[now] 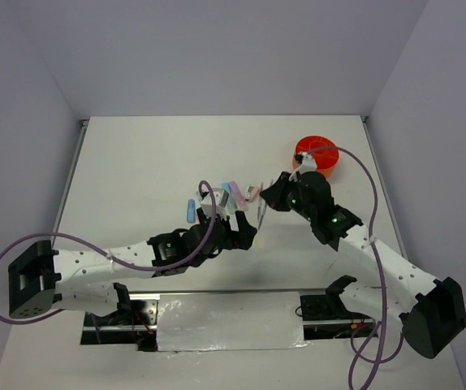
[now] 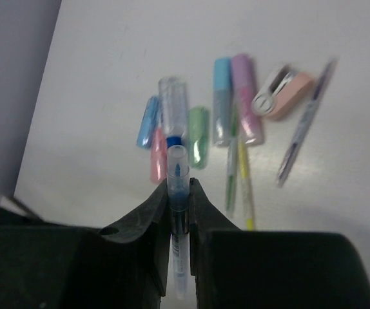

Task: Sort the stationery into containers
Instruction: Pick up the pen from the center of the board, then place the pen in the storage box.

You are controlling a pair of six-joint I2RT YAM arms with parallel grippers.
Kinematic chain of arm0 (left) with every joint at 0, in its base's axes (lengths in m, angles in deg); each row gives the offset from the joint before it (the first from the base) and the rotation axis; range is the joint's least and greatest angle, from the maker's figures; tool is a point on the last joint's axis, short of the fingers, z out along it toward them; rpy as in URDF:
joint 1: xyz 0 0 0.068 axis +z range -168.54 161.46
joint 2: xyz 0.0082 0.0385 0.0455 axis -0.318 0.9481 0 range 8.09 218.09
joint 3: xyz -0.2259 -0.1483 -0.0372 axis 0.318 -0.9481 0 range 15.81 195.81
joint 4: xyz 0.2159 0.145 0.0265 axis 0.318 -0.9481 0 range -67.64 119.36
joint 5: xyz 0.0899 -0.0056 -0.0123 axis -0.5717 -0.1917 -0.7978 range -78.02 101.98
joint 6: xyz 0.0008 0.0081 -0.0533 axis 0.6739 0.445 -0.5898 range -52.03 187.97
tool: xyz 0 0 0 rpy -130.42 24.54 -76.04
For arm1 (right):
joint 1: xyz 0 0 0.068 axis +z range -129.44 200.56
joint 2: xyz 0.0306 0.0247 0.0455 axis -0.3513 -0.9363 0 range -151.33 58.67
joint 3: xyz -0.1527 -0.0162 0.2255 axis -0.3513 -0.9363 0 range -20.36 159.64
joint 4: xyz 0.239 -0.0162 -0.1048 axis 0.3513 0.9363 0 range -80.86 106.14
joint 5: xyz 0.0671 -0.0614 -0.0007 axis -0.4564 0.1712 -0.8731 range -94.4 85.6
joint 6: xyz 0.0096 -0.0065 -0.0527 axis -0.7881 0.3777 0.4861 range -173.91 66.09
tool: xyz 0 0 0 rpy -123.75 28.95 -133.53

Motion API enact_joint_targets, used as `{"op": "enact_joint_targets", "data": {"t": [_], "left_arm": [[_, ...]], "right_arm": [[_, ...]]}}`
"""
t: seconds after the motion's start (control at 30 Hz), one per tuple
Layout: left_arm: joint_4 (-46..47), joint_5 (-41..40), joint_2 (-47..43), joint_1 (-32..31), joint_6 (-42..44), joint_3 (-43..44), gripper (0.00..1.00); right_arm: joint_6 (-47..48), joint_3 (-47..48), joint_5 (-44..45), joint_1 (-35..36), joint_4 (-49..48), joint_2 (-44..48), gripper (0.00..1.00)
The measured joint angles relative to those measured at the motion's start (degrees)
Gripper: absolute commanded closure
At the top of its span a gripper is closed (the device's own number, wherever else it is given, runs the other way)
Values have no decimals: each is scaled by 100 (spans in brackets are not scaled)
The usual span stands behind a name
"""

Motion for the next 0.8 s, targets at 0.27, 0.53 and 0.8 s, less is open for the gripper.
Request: {"op": "enact_joint_targets", "data": {"t": [0.27,0.53,0.8], "left_arm": [[-3228,-691,-756,15,-850,699,1],[-4852,-831,-1794,35,-944,669,1],[-4697,-597,-1788,44,-671,326,1]], "right_arm": [[1137,393,1515,-1241,-809,31,100],[2048,1056,2645,-2072,-2406,-1351,100],[2820,1480,3112,-2326,-3917,-2774,99]]}}
